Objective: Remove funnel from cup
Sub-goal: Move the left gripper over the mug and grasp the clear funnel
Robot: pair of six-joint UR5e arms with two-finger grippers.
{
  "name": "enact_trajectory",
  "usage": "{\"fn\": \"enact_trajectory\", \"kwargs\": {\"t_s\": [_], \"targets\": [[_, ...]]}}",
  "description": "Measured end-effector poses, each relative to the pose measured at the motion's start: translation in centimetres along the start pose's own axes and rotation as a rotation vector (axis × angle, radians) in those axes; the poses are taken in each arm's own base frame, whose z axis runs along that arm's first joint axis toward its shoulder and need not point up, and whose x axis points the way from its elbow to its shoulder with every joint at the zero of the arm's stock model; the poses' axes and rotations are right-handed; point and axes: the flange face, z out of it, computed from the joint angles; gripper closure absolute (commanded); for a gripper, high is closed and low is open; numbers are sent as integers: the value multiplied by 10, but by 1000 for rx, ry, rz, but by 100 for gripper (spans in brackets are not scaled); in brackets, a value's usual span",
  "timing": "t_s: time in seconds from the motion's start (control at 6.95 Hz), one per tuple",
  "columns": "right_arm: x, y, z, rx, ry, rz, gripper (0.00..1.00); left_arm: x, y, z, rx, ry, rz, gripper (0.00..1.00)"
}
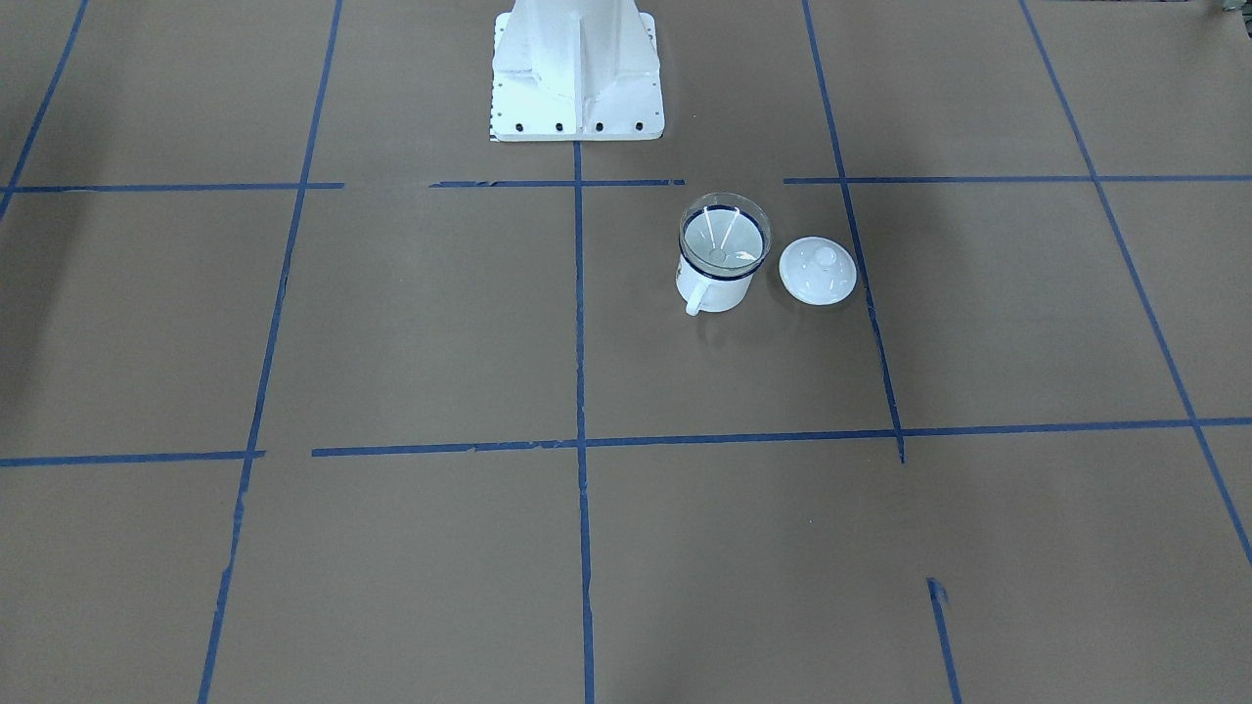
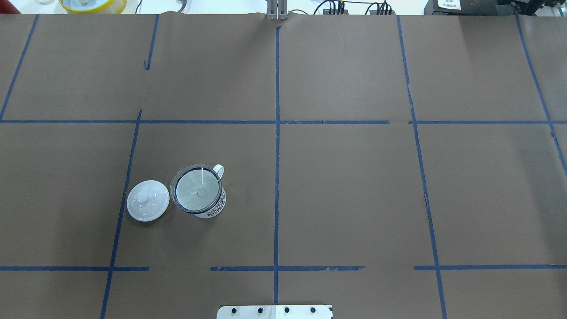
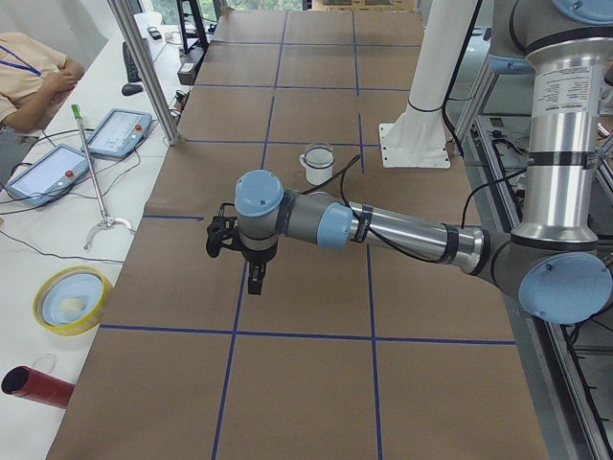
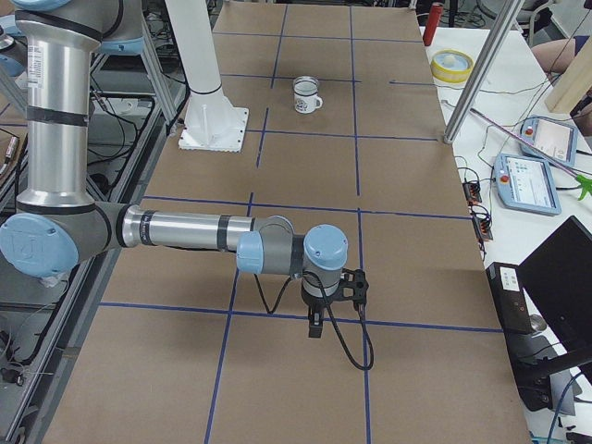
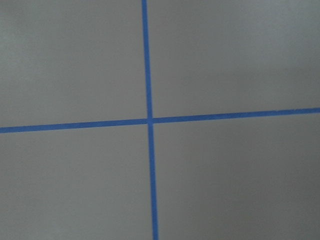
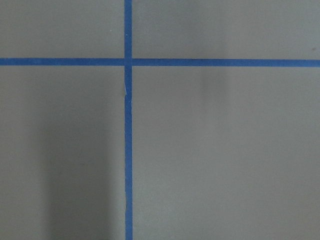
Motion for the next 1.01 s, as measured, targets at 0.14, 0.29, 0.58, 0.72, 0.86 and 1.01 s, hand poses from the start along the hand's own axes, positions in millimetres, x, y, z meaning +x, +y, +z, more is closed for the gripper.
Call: {"fn": "enact_trajectory", "kwargs": {"t_s": [0.14, 0.29, 0.58, 0.72, 0.86, 1.01], "targets": [[0, 0, 0, 0, 0, 0, 0, 56, -8, 11, -9, 24, -61, 0], [0, 0, 0, 0, 0, 0, 0, 114, -13, 21, -25, 51, -139, 0], [0, 0, 0, 0, 0, 0, 0, 241, -14, 48, -71, 78, -293, 0], [0, 0, 0, 0, 0, 0, 0, 300, -10, 61, -91, 62, -349, 0], [0, 0, 0, 0, 0, 0, 0, 355, 0, 73, -129, 34, -385, 0], [0, 0, 0, 0, 0, 0, 0, 407, 17, 86, -162, 3, -421, 0]]}}
